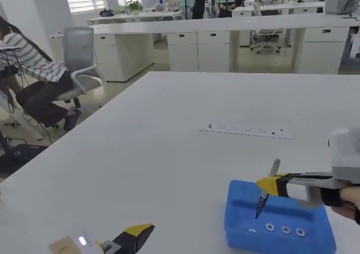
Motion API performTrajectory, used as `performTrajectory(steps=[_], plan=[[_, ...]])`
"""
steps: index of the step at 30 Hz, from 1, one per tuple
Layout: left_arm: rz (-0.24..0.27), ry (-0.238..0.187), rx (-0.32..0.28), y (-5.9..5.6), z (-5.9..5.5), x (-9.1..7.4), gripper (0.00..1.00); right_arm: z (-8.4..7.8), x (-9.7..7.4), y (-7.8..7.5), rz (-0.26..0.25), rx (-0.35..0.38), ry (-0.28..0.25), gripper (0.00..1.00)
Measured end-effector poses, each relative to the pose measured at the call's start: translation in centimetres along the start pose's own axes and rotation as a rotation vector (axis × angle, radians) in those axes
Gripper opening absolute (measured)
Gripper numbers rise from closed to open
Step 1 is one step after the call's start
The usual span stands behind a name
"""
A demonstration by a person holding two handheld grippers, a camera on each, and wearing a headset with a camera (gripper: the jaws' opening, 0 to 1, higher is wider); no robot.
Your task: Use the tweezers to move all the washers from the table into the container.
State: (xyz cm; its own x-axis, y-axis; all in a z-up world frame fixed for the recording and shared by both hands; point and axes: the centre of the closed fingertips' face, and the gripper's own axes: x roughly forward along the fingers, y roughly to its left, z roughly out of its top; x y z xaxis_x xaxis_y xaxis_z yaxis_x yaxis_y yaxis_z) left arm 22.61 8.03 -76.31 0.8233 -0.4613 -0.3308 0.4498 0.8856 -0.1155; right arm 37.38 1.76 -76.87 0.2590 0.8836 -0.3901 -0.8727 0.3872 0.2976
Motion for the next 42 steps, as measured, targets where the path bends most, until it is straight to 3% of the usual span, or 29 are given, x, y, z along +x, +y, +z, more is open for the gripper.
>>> performTrajectory(steps=[10, 18, 21, 27, 42], plan=[[-0.001, -0.006, -0.001, 0.0, 0.1, -0.1, 0.87, 0.8, -0.9, 2.9, 0.035, -0.075, -0.015, 0.02], [-0.003, -0.008, 0.003, -0.1, 0.2, 0.0, 0.87, 0.4, -1.3, 5.0, 0.099, -0.057, -0.030, 0.02], [-0.004, -0.011, 0.001, -0.1, 0.2, 0.0, 0.87, -0.7, -1.1, 5.2, 0.128, -0.004, -0.016, 0.02], [-0.005, -0.009, 0.004, 0.0, 0.2, 0.0, 0.87, -2.6, -1.0, 5.8, 0.143, 0.013, 0.023, 0.02], [-0.010, 0.003, 0.007, -0.1, 0.0, 0.0, 0.87, -6.3, -0.1, 6.5, 0.109, 0.019, 0.115, 0.02]])
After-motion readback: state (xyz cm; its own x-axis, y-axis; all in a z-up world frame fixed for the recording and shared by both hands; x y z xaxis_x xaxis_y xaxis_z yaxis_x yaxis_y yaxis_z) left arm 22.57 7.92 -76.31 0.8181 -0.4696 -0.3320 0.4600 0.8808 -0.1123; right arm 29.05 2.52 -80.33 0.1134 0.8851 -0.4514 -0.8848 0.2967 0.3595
